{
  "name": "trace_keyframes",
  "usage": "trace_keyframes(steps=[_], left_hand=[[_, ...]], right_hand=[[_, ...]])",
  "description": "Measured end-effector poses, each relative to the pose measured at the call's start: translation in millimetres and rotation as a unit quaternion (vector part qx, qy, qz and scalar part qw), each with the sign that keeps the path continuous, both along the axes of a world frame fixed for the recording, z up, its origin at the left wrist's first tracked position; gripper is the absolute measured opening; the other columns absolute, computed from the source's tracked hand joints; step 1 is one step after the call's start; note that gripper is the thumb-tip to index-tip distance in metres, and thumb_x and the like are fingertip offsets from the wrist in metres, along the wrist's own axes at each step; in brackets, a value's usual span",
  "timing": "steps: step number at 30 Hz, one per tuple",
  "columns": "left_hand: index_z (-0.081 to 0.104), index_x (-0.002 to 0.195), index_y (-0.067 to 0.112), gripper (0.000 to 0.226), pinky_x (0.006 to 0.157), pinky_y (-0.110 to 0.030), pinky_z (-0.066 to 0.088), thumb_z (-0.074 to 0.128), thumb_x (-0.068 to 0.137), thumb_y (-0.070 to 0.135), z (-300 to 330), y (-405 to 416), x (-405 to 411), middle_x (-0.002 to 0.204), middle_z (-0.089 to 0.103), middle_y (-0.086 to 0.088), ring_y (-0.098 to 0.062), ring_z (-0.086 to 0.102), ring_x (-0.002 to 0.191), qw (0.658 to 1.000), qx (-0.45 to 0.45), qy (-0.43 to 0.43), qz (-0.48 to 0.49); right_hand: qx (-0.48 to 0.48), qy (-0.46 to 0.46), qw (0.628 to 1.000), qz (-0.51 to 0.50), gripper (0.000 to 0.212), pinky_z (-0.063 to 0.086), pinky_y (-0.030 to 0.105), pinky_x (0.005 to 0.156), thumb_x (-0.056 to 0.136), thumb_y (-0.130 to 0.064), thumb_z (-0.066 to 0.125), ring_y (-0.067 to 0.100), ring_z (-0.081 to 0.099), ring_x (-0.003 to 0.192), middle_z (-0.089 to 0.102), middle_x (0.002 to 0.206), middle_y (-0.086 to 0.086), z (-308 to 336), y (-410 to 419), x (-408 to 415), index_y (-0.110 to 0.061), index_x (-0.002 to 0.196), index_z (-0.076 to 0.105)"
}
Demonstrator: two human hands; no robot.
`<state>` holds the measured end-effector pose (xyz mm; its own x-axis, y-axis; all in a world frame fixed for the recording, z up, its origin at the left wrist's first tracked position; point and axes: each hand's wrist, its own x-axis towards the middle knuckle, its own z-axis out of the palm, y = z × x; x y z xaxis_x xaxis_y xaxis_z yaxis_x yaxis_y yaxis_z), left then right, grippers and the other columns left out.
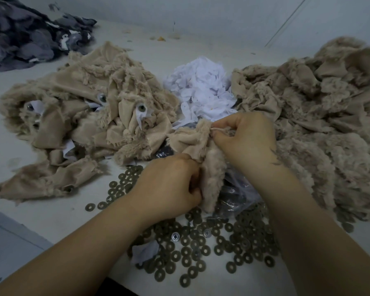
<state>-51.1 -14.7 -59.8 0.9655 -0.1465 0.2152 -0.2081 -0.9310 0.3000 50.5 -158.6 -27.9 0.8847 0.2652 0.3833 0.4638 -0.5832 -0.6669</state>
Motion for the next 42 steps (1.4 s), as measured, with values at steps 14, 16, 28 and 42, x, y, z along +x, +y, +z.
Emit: trace_keyframes(steps=[14,16,28,42], left_hand=[[0.071,0.106,0.011,0.024,0.074,-0.039,0.052,0.053,0.090,0.013,-4.8,-74.2,-13.9,0.105,0.066,-0.002,-0.020,0.062,0.093,0.972,-0.016,0.038,-0.230],[0.063,0.119,0.016,0.031,0.077,-0.039,0.052,0.045,0.096,0.024,-11.7,-79.7,-6.5,0.123,0.060,0.001,-0.021,0.061,0.101,0.977,0.060,0.042,-0.202],[0.064,0.120,0.021,0.030,0.063,-0.038,0.054,0.047,0.096,0.015,-21.6,-79.8,5.1,0.121,0.058,0.001,-0.021,0.063,0.087,0.965,0.124,0.006,-0.232],[0.071,0.076,0.019,0.023,0.039,-0.020,0.039,0.066,0.089,0.001,24.8,-34.7,8.2,0.051,0.061,0.002,-0.010,0.048,0.035,0.846,-0.530,-0.049,0.038]], right_hand=[[-0.031,0.002,0.999,-0.026,0.011,0.035,-0.003,0.048,0.082,-0.014,0.074,-0.005,0.052,0.046,0.074,0.077,0.005,3.1,-18.5,20.3,-0.017,0.090,0.081],[-0.045,0.014,0.999,-0.021,0.011,0.033,-0.001,0.043,0.083,-0.015,0.073,-0.007,0.049,0.039,0.069,0.068,0.002,5.7,-20.3,21.2,-0.016,0.091,0.081],[-0.090,0.036,0.995,0.001,0.015,0.034,0.001,0.040,0.085,-0.015,0.070,-0.015,0.045,0.037,0.072,0.071,-0.006,13.9,-25.6,23.3,-0.020,0.094,0.081],[-0.100,0.011,0.995,0.022,0.015,0.040,0.009,0.054,0.083,-0.021,0.071,0.017,0.068,0.069,0.077,0.084,0.005,23.9,-15.7,3.5,-0.026,0.095,0.080]])
